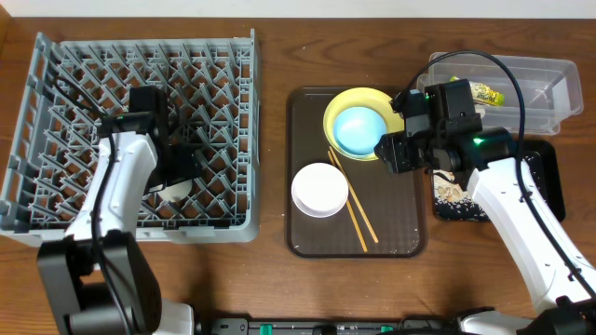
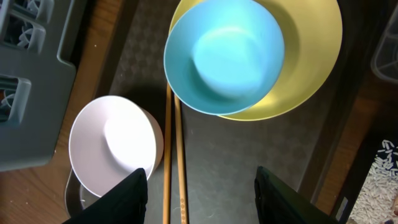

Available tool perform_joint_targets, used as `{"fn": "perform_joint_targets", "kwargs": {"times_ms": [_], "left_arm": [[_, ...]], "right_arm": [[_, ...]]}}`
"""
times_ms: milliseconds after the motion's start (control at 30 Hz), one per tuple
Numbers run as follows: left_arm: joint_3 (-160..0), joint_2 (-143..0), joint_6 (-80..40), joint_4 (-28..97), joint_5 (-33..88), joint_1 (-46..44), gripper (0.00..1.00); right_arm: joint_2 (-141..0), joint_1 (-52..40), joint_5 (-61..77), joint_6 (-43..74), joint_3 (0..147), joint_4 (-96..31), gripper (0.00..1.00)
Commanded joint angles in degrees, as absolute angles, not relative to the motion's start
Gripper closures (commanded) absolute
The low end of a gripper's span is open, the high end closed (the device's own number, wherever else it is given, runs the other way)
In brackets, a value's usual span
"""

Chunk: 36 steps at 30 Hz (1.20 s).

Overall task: Sort waste into correct bins and load items into the dishwasher rack
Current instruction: 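Lower the white cup into the dish rack and open the left gripper, then grasp the rim of the pinkish-white bowl with the left gripper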

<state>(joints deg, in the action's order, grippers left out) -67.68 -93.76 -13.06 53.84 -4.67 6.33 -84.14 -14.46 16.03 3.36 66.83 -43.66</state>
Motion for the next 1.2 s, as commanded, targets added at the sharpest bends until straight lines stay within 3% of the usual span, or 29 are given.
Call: {"fn": "perform_joint_targets", "kwargs": {"times_ms": [0,133,367,867,1167], "left_arm": [[-70.87,-88.18,-12.71,54.15,-3.42,6.13,0.1],[-70.89,-81.91,-12.69,53.74,2.74,6.02,0.1],[-70.78,-77.6,-11.57,51.03,21.74,3.22,0.1],[-70.63,-91.7,-9.56,42.33,18.17,-19.9,0.12],[-70.63,-98.56,-9.43,41.01,15.14,-27.42,0.2]], "right_arm": [[-83.57,-14.33,15.88,2.46,67.66,-43.83,0.45],[-83.57,-14.31,15.88,2.46,67.66,-43.86,0.39],[-83.57,-14.26,15.84,2.48,67.66,-44.62,0.38],[-83.57,-14.26,15.4,2.72,67.66,-44.84,0.37],[-83.57,-14.26,14.46,2.7,67.66,-45.04,0.39]]}}
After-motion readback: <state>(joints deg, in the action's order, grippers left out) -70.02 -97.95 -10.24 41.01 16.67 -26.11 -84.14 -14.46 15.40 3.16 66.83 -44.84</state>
